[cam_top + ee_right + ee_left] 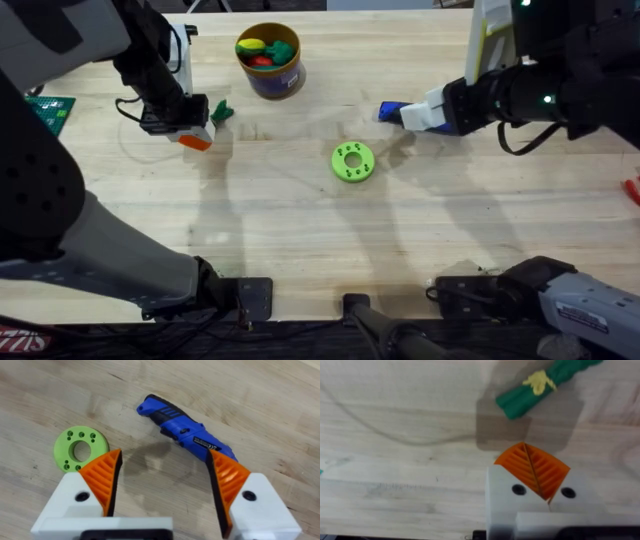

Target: Pick up the gripper from the table and insert it into the empty holder that is missing its gripper. Then pick up a screw, insert it into the mounting hole, and use the screwdriver to tighten it. Finally, clean up the table by picking up the vegetable and placing it into the bucket.

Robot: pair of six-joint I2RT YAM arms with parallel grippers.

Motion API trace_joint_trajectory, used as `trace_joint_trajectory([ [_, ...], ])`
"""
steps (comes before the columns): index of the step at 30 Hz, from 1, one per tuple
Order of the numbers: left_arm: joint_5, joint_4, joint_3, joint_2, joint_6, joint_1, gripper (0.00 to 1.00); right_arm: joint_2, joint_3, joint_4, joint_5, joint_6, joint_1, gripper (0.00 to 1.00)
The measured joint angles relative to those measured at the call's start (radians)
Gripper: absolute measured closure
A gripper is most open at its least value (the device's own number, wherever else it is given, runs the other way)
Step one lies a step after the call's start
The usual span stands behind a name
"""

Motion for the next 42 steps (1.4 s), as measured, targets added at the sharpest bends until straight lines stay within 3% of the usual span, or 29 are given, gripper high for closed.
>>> trace_joint_trajectory([
  [9, 0.057, -0.013, 0.01, 0.019, -0.008, -0.001, 0.971, 0.002, 0.0, -0.014, 0.0, 0.005, 0.0, 0.046],
  [15, 0.078, 0.054, 0.014, 0.019, 0.0, -0.001, 0.971, 0.001, 0.0, -0.014, 0.0, 0.005, 0.0, 0.046],
  [21, 0.103, 0.056, 0.051, 0.019, 0.08, -0.001, 0.989, 0.001, 0.0, -0.013, 0.0, 0.005, 0.0, 0.046],
  [26, 0.113, 0.037, 0.142, 0.019, 0.204, -0.001, 0.984, 0.002, 0.0, -0.013, 0.0, 0.005, 0.0, 0.046],
  [27, 0.114, 0.037, 0.162, 0.019, 0.24, -0.001, 0.936, 0.002, 0.0, -0.014, 0.0, 0.005, 0.0, 0.046],
  [29, 0.116, 0.04, 0.193, 0.019, 0.318, -0.001, 0.722, 0.002, 0.0, -0.014, 0.0, 0.005, 0.0, 0.046],
  [30, 0.116, 0.043, 0.2, 0.018, 0.353, -0.001, 0.567, 0.002, 0.0, -0.013, 0.0, 0.005, 0.0, 0.046],
  [31, 0.116, 0.04, 0.204, 0.018, 0.456, -0.001, 0.096, 0.001, 0.0, -0.014, 0.0, 0.005, 0.0, 0.046],
  [33, 0.116, 0.039, 0.204, 0.018, 0.504, -0.001, 0.023, 0.001, 0.0, -0.013, 0.0, 0.005, 0.0, 0.046],
  [42, 0.115, 0.073, 0.193, 0.019, 0.688, 0.001, 0.014, 0.001, 0.0, -0.013, 0.0, 0.005, 0.0, 0.046],
])
